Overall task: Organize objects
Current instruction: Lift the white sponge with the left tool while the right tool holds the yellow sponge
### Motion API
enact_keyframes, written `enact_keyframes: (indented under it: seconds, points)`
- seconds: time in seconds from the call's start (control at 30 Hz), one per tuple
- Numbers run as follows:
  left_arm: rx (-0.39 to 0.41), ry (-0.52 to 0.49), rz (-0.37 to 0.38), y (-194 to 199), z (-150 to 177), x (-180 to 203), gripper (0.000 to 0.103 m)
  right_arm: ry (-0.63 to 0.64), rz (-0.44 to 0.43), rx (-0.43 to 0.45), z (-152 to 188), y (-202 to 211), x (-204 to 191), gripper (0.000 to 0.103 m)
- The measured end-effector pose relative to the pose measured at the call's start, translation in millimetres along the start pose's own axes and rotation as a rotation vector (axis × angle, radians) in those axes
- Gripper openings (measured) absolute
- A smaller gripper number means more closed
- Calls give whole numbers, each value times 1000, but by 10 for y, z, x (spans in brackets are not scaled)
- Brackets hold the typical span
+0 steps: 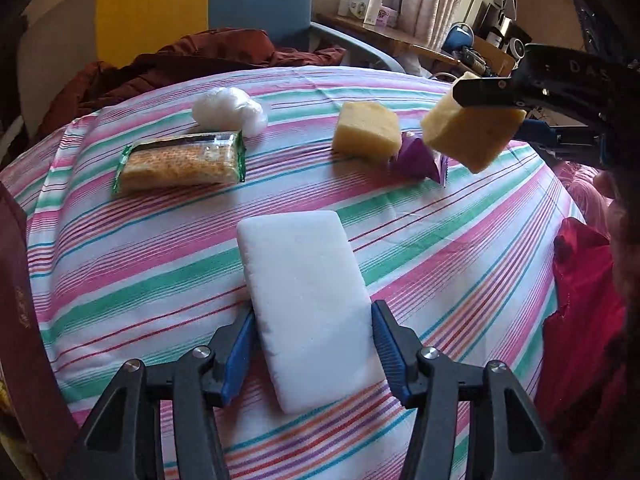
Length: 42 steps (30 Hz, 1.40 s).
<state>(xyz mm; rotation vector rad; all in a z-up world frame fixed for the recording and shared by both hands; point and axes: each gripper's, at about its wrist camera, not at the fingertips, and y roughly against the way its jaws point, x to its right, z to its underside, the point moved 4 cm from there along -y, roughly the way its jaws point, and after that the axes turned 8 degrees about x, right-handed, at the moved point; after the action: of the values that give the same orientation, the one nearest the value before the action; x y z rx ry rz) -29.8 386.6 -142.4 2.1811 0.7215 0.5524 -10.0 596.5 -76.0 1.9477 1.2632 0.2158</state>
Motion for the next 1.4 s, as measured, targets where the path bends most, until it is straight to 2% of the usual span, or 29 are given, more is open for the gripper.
enact_keyframes:
  seconds: [0.33,0.43,0.57,0.67,0.97,1.13,1.4]
  points:
    - [61,-60,-18,-49,11,16,59,22,21,-40,83,-114,-18,60]
    - [82,-79,-29,-58,24,56,59,44,16,-93,155,-198,-53,60]
    - [105,-85,-39,-53,39,71,59,98,-45,-200,318,-322,-180,60]
    - [115,-73,-38,-48,43,62,59,134,-46,-262,453,-424,-239,61]
    - [124,-52,-20,-40,54,27,59,140,-15,-265,534,-486,-212,65]
    - [125,-42,-10,-32,56,12,60,135,13,-245,508,-506,-181,80]
    - [125,-30,0,-34,62,2,60,122,58,-231,486,-545,-164,80]
